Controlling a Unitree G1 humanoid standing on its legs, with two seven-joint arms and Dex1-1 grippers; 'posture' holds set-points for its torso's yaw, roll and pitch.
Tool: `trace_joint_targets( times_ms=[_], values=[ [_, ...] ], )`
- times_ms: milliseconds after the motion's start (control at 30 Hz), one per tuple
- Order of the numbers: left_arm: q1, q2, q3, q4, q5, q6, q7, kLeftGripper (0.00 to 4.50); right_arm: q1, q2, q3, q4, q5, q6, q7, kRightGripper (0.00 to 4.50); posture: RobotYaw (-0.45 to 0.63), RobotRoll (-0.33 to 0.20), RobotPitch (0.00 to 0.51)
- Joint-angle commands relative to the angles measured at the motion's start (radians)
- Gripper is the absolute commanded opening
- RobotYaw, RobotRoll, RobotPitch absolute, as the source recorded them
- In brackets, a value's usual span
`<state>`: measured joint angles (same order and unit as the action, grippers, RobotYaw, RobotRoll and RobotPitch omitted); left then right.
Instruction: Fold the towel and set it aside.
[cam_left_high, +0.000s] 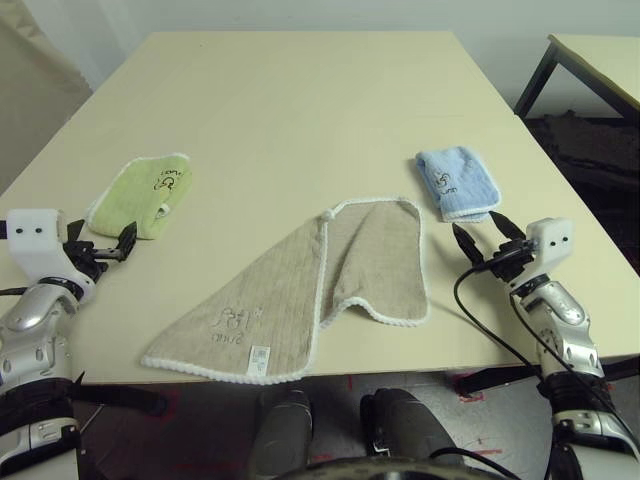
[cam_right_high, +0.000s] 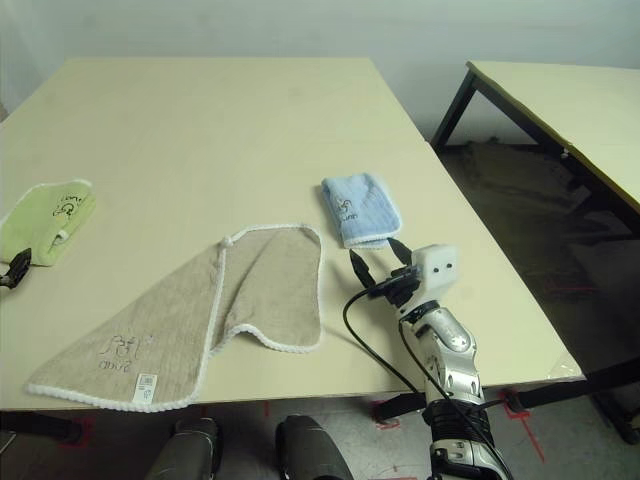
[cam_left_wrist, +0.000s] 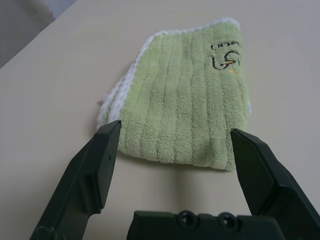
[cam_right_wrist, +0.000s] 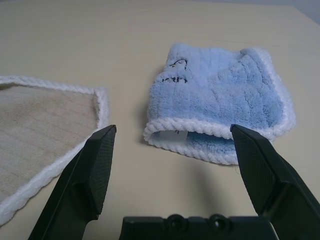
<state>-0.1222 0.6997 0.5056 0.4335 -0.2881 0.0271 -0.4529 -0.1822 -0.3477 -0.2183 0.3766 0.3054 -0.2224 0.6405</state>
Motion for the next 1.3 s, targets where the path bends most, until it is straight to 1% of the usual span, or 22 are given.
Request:
trace_joint_targets(
  times_ms=[33, 267, 400, 767, 900, 1067, 1167, 1233, 1300],
  values=[
    [0.002, -0.004, -0.010, 0.006, 0.007, 0.000, 0.000, 4.47, -0.001, -0.007, 0.004, 0.017, -0.005, 0.008, -0.001, 4.50, -0.04, 0.000, 0.110],
    [0.000, -0.003, -0.010, 0.010, 0.008, -0.003, -0.001, 4.47, -0.005, -0.006, 0.007, 0.021, -0.008, 0.001, 0.002, 4.50, -0.04, 0.000, 0.108],
    [-0.003, -0.003, -0.010, 0.012, 0.009, -0.003, -0.001, 4.47, -0.003, -0.018, 0.035, 0.024, -0.038, -0.020, 0.028, 4.50, -0.04, 0.000, 0.110],
    [0.002, 0.000, -0.011, 0.014, 0.009, -0.009, -0.011, 4.47, -0.011, -0.013, 0.033, 0.033, -0.036, -0.023, 0.025, 4.50, -0.04, 0.000, 0.105],
    [0.015, 0.021, -0.022, 0.007, 0.000, -0.028, -0.088, 4.47, -0.016, -0.013, 0.036, 0.038, -0.037, -0.024, 0.027, 4.50, -0.04, 0.000, 0.103],
    [0.069, 0.081, -0.047, -0.022, 0.002, -0.081, -0.240, 4.47, -0.031, -0.023, 0.031, 0.054, -0.036, -0.021, 0.032, 4.50, -0.03, 0.000, 0.104],
    [0.112, 0.093, -0.055, -0.095, -0.057, -0.085, -0.372, 4.47, -0.037, -0.028, 0.032, 0.063, -0.033, -0.011, 0.034, 4.50, -0.03, 0.000, 0.105],
    [0.144, 0.083, -0.040, -0.199, -0.162, -0.029, -0.468, 4.47, -0.042, -0.033, 0.039, 0.066, -0.032, 0.004, 0.049, 4.50, -0.04, 0.000, 0.107],
    [0.177, 0.086, -0.022, -0.312, -0.283, 0.067, -0.550, 4.47, -0.051, -0.054, 0.071, 0.066, -0.039, 0.016, 0.113, 4.50, -0.04, 0.000, 0.111]
  ],
)
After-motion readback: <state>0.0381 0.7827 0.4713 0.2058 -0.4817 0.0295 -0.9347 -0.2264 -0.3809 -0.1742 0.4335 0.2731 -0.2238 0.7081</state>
